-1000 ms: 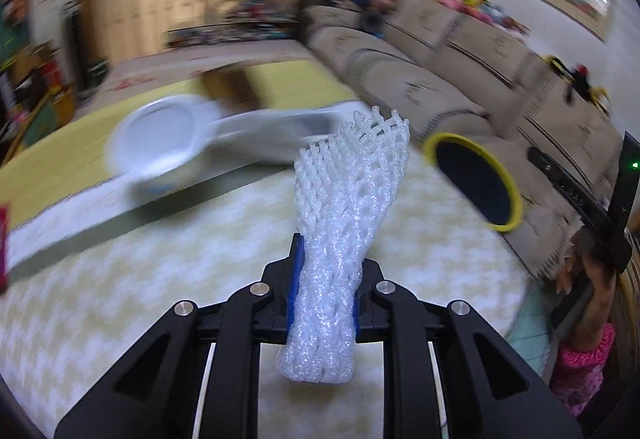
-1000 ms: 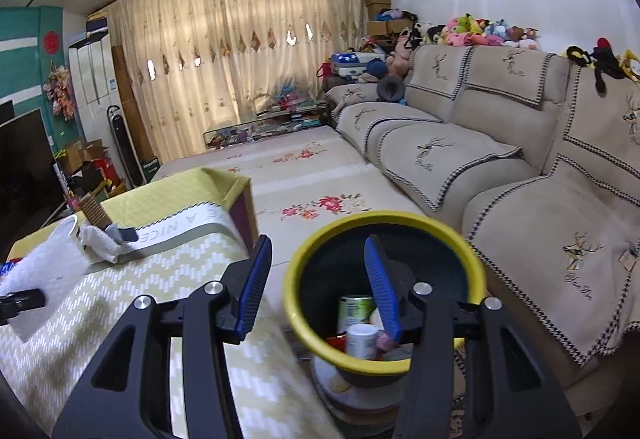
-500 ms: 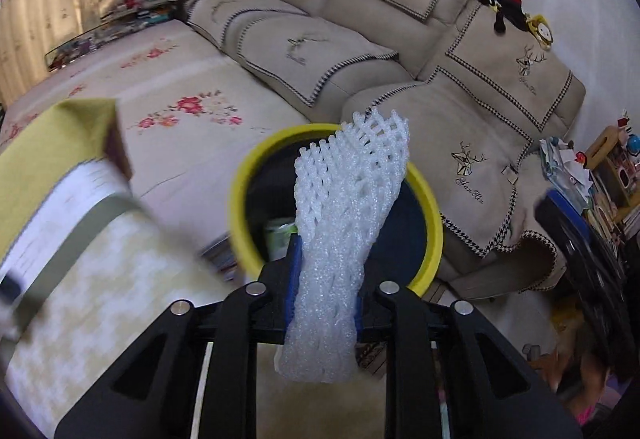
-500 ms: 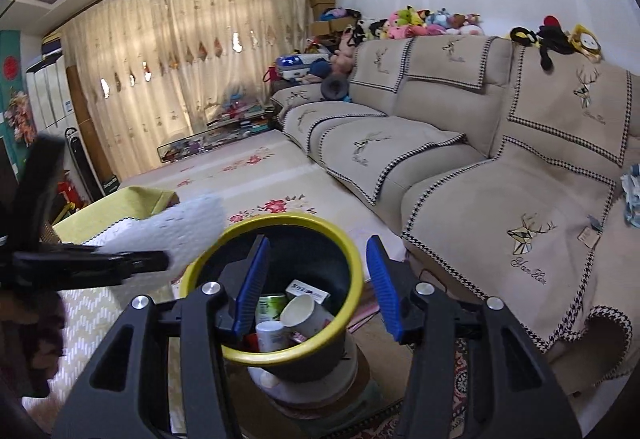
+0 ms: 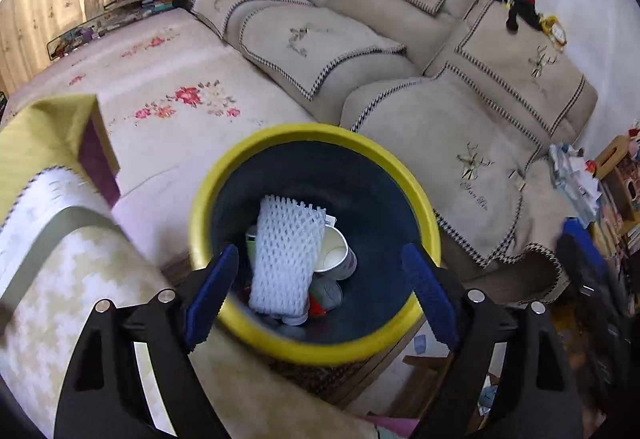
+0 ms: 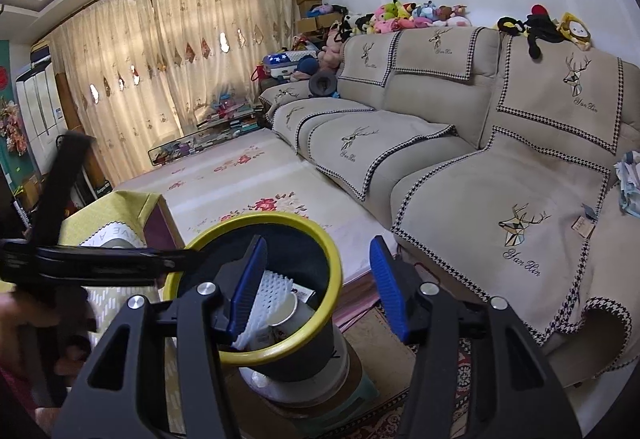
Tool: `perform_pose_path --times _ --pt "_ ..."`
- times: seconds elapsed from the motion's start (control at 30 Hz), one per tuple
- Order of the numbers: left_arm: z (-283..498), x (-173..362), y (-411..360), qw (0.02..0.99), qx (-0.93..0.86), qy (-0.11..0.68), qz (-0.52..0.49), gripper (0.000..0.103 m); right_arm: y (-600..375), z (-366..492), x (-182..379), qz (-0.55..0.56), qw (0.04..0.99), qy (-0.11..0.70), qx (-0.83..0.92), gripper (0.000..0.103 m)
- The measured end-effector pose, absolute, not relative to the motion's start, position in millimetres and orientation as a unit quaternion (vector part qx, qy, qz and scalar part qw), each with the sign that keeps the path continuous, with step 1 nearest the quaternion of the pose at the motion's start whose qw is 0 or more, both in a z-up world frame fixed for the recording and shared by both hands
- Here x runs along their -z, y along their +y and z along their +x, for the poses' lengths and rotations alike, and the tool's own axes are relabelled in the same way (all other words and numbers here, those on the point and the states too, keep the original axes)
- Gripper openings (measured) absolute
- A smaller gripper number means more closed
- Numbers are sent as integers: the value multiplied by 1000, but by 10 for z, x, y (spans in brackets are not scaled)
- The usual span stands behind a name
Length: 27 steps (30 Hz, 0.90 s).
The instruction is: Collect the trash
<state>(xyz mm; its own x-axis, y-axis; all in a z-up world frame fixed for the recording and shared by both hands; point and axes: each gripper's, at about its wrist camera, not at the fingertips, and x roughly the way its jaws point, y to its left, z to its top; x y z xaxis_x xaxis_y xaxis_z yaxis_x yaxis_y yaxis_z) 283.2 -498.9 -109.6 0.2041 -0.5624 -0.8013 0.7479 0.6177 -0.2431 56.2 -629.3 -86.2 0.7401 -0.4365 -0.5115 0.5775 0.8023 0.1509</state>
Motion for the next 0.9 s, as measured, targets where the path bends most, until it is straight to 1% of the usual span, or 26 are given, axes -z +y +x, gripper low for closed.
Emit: perform_pose_path --times 0.1,0.17,0.23,0.5,0.67,0.8,0.9 --pt "2736 876 -4550 790 421 439 76 90 -6246 631 862 149 922 239 267 51" --pt "2654 766 -4235 805 413 421 65 91 -6193 674 870 147 923 242 259 52" --pt "2580 643 -3863 821 402 402 50 94 -6117 723 871 144 925 246 251 53" --pt "2452 408 -2031 890 292 349 -25 96 -5692 1053 789 113 937 256 209 55" --pt "2385 481 -880 935 176 305 -31 98 -5270 1379 685 91 949 260 156 56" --pt "2447 667 -179 948 107 297 -46 98 -4871 1737 591 74 955 270 99 56" --pt "2485 782 177 950 79 295 -68 98 -4585 1961 545 66 957 277 56 56"
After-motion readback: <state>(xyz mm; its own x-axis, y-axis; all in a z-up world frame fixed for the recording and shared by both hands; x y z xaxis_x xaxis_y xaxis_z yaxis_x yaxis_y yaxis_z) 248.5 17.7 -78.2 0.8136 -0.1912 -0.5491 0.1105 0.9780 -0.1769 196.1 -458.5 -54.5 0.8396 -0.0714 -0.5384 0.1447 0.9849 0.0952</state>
